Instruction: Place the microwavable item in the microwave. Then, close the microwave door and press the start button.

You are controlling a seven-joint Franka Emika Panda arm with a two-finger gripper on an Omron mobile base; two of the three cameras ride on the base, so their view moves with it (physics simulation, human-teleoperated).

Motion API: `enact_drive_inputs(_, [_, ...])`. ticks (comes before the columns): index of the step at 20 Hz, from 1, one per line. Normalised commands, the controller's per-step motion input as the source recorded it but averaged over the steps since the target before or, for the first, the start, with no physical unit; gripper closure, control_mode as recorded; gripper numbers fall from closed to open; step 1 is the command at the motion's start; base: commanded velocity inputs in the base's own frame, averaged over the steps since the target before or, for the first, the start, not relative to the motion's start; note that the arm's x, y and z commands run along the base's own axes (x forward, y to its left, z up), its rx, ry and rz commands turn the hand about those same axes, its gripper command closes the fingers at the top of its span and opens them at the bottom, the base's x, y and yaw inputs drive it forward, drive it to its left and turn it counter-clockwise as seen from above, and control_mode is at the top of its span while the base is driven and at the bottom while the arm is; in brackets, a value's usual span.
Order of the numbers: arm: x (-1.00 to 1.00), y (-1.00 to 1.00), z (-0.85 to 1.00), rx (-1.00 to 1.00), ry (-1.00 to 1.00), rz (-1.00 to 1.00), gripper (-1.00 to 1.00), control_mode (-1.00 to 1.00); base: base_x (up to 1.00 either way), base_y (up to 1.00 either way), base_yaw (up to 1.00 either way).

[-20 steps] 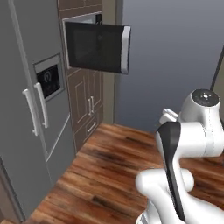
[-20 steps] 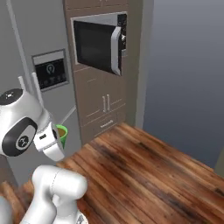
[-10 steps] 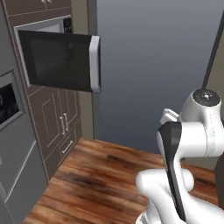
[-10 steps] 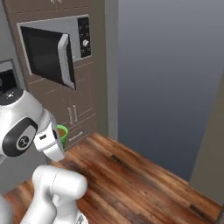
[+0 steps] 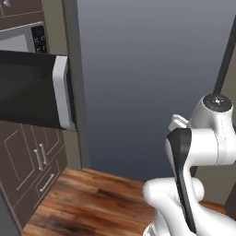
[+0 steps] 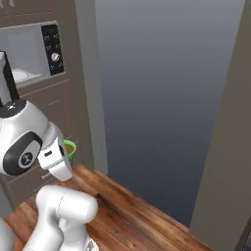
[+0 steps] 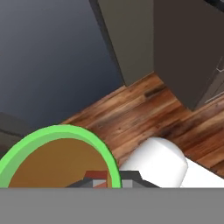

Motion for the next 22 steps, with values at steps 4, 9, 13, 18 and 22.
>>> enact_drive_inputs(4, [0.00,0.00,0.00,0.00,0.00,0.00,1.00,1.00,0.94,-0.05,0.09])
enact_drive_inputs(9, [0.00,0.00,0.00,0.00,0.00,0.00,1.00,1.00,1.00,0.00,0.31])
enact_drive_inputs(13, [0.00,0.00,0.00,0.00,0.00,0.00,1.00,1.00,1.00,0.00,0.41])
enact_drive_inputs(18, [0.00,0.00,0.00,0.00,0.00,0.00,1.00,1.00,0.92,0.00,0.44])
enact_drive_inputs(22, [0.00,0.00,0.00,0.00,0.00,0.00,1.00,1.00,0.40,0.11,0.51])
